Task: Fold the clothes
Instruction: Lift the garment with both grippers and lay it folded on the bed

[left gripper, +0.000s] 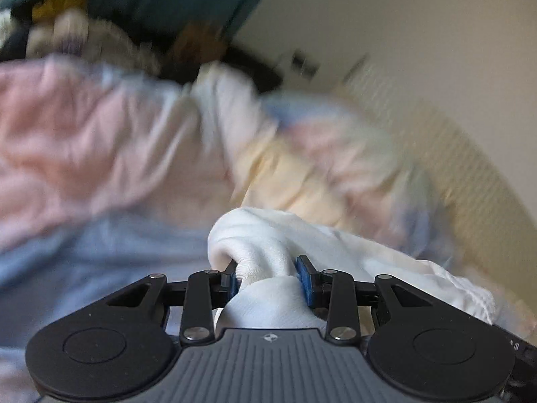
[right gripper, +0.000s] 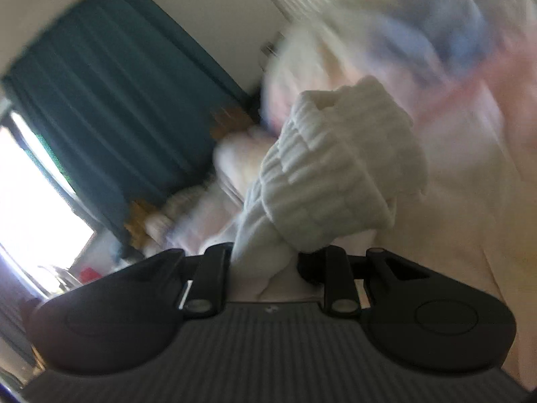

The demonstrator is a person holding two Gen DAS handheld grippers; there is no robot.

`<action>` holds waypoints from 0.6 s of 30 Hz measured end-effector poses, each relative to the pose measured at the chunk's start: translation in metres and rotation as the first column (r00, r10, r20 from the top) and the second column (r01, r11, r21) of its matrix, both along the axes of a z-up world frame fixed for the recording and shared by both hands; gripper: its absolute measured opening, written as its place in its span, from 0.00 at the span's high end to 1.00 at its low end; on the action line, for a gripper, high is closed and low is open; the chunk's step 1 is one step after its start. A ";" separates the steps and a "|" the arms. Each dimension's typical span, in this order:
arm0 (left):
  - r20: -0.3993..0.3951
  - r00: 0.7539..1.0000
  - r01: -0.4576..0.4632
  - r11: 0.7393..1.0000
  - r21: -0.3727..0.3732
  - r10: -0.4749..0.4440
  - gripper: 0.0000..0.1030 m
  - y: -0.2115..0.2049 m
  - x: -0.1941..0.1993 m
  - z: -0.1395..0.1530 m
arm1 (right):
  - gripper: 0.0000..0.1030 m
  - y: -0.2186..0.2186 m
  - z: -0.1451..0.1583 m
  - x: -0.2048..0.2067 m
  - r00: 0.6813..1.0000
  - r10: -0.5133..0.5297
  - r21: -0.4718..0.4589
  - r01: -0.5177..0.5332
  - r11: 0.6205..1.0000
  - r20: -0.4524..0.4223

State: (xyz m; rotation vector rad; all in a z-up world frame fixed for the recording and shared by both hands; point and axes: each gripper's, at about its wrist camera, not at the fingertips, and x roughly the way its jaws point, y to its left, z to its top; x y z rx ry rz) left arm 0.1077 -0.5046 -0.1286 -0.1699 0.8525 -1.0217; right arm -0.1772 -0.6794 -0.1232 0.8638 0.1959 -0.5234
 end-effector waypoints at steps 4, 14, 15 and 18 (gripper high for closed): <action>-0.044 0.998 0.037 0.998 0.057 -0.034 0.64 0.008 0.020 -0.045 | 0.75 0.009 -0.044 0.001 0.999 0.005 0.064 -0.002 0.998 -0.049; 0.073 0.994 0.075 0.989 0.127 -0.085 0.48 0.032 -0.003 -0.016 | 0.49 -0.002 -0.058 -0.017 0.996 -0.089 0.287 0.087 0.954 -0.007; 0.084 0.993 0.069 0.989 0.132 -0.081 0.43 0.038 -0.007 -0.009 | 0.42 -0.001 -0.054 -0.019 0.994 -0.101 0.291 0.106 0.951 -0.032; 0.112 0.991 0.062 0.990 0.127 -0.077 0.27 0.063 -0.017 0.015 | 0.31 0.008 -0.038 -0.026 0.984 -0.128 0.249 0.155 0.956 -0.120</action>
